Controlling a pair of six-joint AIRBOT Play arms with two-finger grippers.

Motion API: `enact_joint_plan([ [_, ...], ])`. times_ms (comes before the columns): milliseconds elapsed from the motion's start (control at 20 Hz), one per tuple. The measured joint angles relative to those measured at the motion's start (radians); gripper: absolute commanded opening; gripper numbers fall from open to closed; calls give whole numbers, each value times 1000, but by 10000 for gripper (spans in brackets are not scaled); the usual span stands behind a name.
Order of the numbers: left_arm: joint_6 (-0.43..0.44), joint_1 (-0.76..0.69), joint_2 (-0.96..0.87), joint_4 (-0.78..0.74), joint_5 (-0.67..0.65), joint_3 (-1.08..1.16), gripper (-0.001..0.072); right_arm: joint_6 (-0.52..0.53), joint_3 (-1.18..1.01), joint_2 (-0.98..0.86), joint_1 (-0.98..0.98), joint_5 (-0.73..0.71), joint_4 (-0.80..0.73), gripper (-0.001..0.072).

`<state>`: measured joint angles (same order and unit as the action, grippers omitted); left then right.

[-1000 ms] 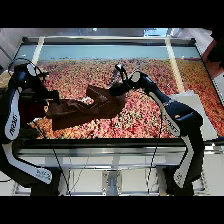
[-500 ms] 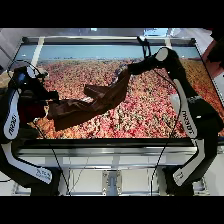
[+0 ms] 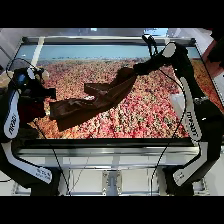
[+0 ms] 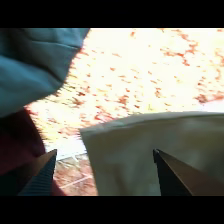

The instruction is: Fold the shirts.

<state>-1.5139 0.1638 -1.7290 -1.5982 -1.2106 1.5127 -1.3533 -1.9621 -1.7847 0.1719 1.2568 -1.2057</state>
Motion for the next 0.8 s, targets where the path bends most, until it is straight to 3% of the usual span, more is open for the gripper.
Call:
enact_joint_plan([
  [350,66,11,-62,13,22,0,692,-1,0,0,-1,1,16,25],
  [400,76,11,-72,24,14,0,618,-1,0,0,-1,1,19,25],
  [450,83,12,-80,36,6,0,461,-1,0,0,-1,1,21,25],
  [550,94,12,-90,49,-5,1,46,-1,0,0,-1,1,23,25],
  [600,98,13,-93,61,-16,2,13,-1,0,0,0,1,24,25],
  [800,117,13,-81,85,-74,22,13,-3,-1,3,-4,1,23,25],
])
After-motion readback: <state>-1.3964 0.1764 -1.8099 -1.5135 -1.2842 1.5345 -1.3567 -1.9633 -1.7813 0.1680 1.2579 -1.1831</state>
